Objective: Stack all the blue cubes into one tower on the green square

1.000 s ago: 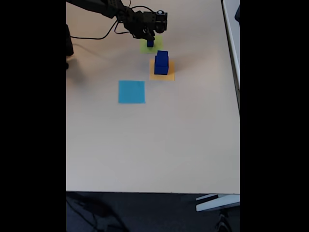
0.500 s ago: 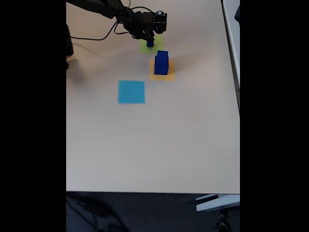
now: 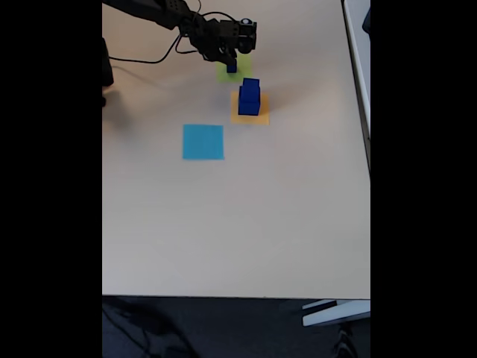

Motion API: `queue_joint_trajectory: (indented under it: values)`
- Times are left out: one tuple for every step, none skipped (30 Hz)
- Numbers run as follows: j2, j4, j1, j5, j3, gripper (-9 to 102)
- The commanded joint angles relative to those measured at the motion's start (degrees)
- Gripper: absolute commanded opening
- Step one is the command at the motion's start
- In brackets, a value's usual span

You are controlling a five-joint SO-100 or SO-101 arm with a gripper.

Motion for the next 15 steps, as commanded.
queue_joint_trajectory:
  values:
    - [0.6,-1.1,0.4,-0.9,-0.4,4]
    - [0.6,-1.1,0.5,-1.0,-0.4,4]
    - [0.6,-1.1,0.5,-1.1,-0.4,4]
    - [0.6,-1.1,0.5,-1.1,-0.4,4]
    - [0.6,-1.1,0.6,-1.2,-0.4,5]
    - [0.7,-1.1,0.6,-1.2,-0.4,5]
    - [0.7,-1.1,0.6,-1.3,-0.4,5]
    - [0.7,-1.1,0.6,-1.4,-0.4,6]
    - [0.7,-1.1,0.6,-1.4,-0.4,6]
    - [0.8,-1.1,0.6,-1.4,-0.4,6]
    - [0.8,-1.1,0.6,-1.5,-0.4,7]
    - [0.8,-1.1,0.6,-1.5,-0.4,8]
    - [0.8,-1.1,0.6,-1.6,-0.4,8]
    - [0.9,-1.1,0.6,-1.6,-0.4,8]
    - [0.9,-1.1,0.6,-1.7,-0.4,8]
